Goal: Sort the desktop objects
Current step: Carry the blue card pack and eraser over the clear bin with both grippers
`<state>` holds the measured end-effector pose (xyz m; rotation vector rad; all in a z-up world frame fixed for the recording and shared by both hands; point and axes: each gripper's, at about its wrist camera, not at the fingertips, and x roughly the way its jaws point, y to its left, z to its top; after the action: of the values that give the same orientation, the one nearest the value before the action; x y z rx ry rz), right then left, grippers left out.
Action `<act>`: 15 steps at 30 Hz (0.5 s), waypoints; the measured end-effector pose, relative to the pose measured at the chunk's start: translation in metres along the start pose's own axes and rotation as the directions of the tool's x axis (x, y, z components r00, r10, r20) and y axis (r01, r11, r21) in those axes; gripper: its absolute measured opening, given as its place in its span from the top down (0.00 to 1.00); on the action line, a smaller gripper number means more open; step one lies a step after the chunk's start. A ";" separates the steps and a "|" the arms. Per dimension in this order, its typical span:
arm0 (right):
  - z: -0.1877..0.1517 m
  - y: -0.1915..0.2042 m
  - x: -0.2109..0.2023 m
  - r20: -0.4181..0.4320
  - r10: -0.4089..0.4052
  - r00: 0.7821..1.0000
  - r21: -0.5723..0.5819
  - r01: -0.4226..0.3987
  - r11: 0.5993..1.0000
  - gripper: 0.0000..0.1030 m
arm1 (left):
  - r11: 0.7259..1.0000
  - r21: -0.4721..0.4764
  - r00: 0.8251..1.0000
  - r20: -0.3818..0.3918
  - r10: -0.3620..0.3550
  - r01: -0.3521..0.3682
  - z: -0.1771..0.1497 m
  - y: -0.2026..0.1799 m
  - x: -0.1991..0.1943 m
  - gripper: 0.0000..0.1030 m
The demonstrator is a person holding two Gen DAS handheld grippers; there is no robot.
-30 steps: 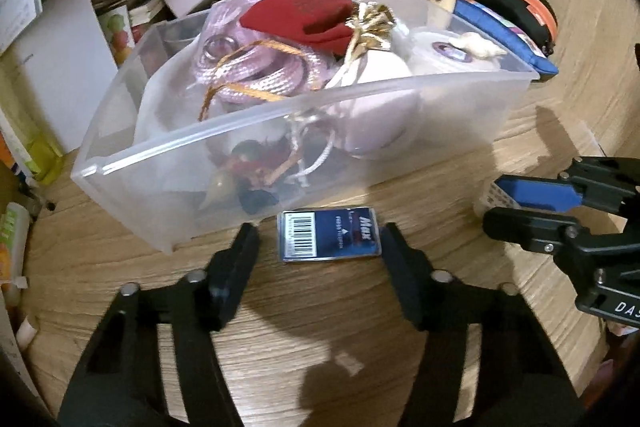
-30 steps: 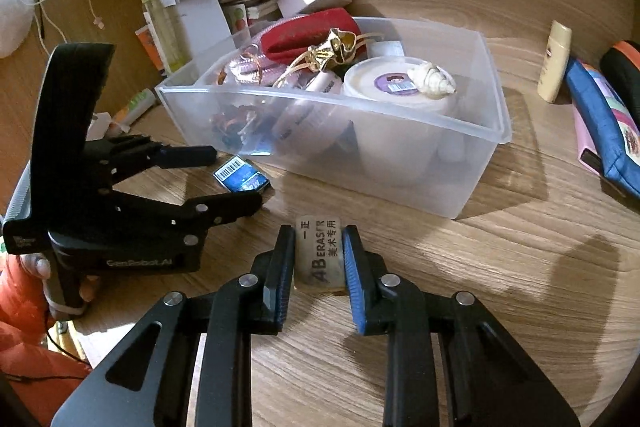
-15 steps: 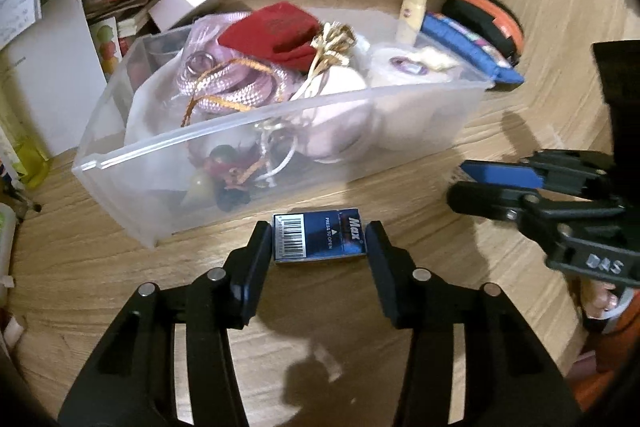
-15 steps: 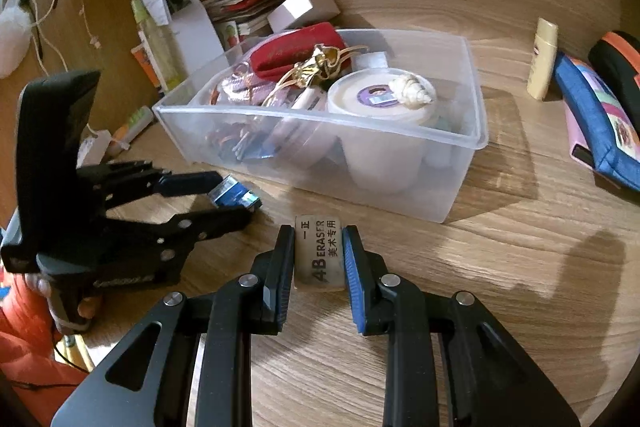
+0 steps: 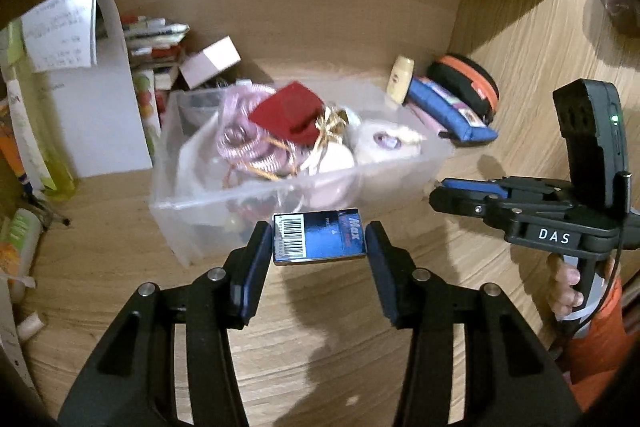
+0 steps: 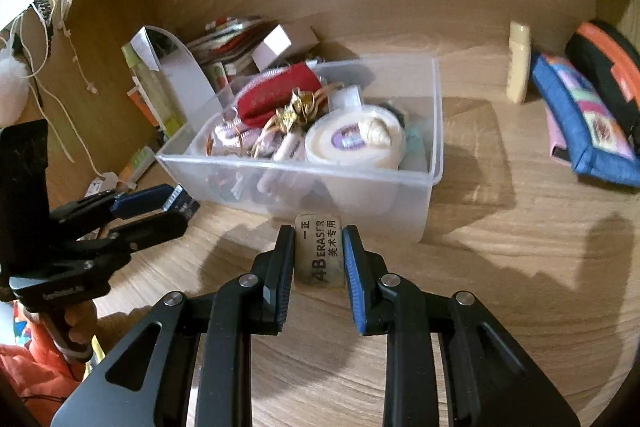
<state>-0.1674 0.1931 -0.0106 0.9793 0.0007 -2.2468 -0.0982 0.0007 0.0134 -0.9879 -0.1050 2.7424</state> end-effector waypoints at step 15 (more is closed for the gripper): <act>0.036 0.024 0.004 0.047 0.009 0.999 -0.065 -0.006 0.998 0.79 | 1.000 -0.027 0.996 0.086 0.016 -0.013 0.022 0.028 -0.009 0.54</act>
<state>-0.1789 0.1635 0.0190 0.8901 0.0487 -2.2486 -0.1106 -0.0281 0.0320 -0.8806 -0.1490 2.8040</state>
